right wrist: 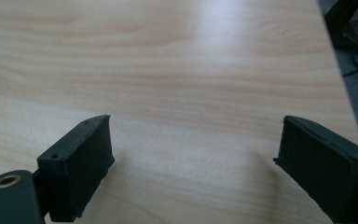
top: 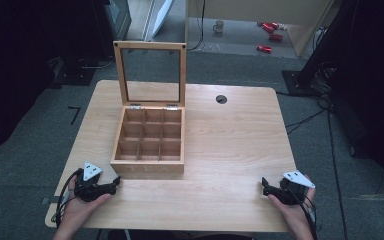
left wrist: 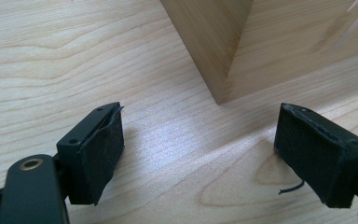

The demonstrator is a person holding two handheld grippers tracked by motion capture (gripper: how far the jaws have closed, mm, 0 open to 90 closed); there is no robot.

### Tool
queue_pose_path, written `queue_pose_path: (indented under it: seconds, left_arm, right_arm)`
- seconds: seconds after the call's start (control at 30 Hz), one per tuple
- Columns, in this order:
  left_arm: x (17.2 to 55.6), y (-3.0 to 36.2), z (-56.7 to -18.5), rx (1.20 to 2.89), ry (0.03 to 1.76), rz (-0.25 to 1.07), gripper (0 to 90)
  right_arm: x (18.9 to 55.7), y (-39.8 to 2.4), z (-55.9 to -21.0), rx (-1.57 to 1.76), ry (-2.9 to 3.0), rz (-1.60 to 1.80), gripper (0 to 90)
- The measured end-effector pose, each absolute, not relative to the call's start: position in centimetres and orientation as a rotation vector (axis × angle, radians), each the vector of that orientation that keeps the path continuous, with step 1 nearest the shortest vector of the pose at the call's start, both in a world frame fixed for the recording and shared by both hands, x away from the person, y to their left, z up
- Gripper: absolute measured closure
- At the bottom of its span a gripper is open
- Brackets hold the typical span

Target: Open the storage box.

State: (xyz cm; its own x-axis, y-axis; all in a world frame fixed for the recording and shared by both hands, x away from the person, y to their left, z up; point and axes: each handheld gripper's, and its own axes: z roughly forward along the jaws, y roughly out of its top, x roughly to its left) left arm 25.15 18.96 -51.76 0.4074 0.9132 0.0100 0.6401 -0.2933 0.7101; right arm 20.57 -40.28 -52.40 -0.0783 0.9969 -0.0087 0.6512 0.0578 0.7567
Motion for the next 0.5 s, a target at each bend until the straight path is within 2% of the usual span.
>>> queue_pose_path:
  seconds: [0.5]
  left_arm:
    - [25.17,18.97,-51.76,2.037,1.316,0.559,16.2]
  right_arm:
    - [20.86,-40.24,-52.54,1.677,1.842,0.820,8.8]
